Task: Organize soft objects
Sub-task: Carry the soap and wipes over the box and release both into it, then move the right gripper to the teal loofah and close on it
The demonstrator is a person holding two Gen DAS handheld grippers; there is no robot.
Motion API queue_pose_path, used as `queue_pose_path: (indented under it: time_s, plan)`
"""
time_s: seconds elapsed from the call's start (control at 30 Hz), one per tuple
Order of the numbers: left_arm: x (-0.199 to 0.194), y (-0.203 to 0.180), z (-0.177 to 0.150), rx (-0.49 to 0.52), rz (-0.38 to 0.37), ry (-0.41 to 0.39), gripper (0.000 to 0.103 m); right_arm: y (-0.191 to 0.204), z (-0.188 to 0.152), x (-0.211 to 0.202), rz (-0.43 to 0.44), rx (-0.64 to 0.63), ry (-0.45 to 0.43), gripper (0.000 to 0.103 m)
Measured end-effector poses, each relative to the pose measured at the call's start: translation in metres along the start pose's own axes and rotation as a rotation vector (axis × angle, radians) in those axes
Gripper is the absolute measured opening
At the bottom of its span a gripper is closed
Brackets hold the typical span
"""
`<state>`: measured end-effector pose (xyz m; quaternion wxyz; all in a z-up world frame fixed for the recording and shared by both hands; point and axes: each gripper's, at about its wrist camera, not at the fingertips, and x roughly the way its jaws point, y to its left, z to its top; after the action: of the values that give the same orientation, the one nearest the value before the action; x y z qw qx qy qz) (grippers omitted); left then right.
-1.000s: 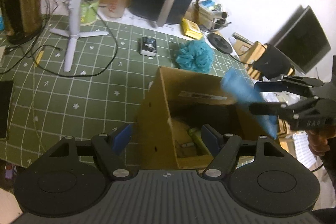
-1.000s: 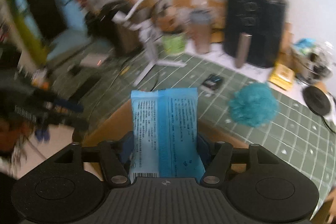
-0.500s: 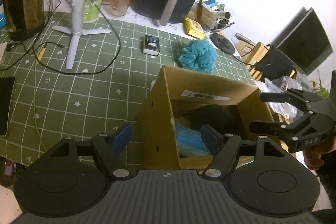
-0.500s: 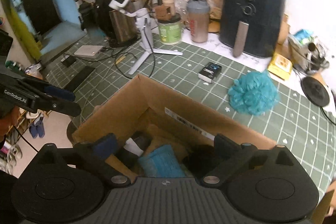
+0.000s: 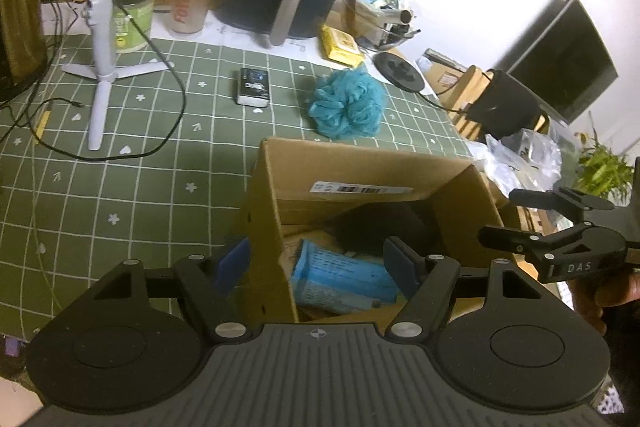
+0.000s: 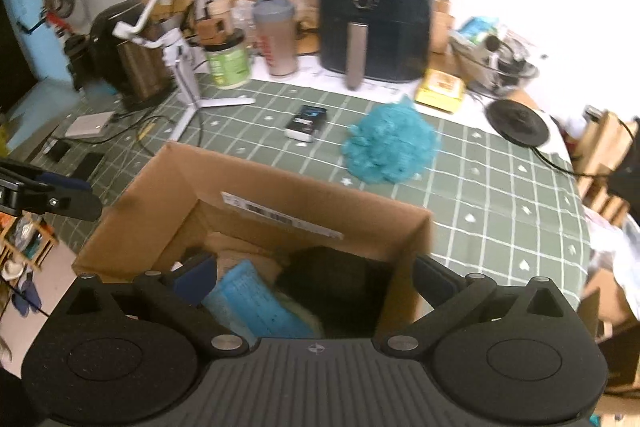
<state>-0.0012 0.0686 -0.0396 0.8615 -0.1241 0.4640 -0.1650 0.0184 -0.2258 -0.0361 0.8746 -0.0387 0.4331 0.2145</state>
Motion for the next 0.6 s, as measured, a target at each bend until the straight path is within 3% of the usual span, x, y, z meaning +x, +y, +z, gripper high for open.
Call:
queue_pose_path:
  time_s: [0.6]
  plan:
    - [0.006,-0.011,0.009,0.054,0.016,0.010,0.073,-0.044,-0.010,-0.015,-0.053,0.256,-0.044,0.103]
